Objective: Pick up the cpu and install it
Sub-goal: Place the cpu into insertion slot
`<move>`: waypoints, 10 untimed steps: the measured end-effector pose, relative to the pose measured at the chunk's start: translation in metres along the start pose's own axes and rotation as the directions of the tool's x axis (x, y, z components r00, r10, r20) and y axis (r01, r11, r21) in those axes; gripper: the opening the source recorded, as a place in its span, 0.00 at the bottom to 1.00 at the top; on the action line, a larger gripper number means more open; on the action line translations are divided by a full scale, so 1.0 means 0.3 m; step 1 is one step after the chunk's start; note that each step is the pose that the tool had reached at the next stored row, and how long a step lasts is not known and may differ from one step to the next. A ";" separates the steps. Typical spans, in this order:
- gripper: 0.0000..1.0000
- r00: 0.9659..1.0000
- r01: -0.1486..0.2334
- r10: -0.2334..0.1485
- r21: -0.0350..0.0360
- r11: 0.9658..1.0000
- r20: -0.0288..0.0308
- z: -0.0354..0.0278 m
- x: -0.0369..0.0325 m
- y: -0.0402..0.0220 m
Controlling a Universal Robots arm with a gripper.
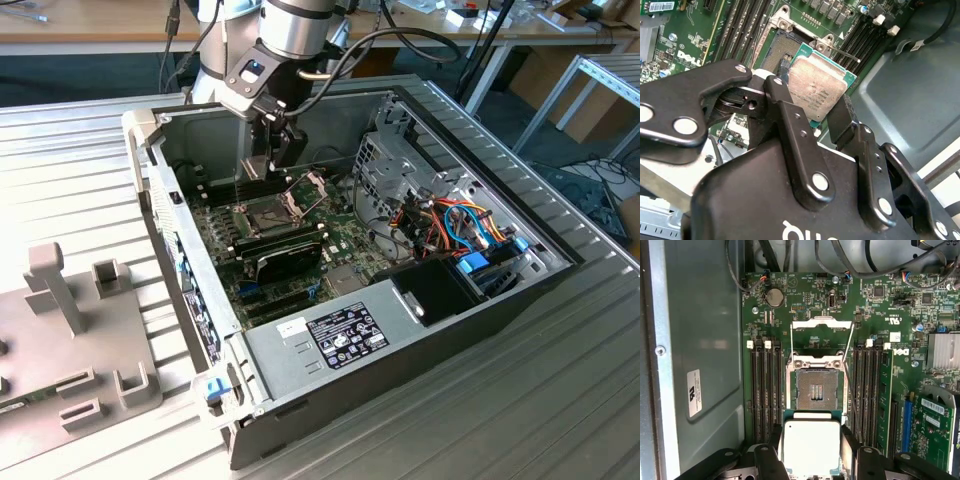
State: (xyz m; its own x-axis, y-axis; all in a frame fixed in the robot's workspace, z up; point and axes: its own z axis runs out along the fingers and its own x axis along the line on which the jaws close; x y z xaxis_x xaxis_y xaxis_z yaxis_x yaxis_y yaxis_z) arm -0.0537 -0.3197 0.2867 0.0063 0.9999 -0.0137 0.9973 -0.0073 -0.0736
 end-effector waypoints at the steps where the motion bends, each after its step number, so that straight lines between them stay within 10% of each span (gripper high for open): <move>1: 0.55 1.000 0.000 0.000 0.000 1.000 0.000 0.000 0.000 0.000; 10: 0.55 1.000 -0.017 0.017 -0.004 1.000 -0.001 0.016 0.000 0.021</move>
State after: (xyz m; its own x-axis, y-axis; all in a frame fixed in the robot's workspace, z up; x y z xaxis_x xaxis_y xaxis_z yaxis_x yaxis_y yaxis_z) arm -0.0479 -0.3197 0.2813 0.0233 0.9996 -0.0136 0.9973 -0.0241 -0.0690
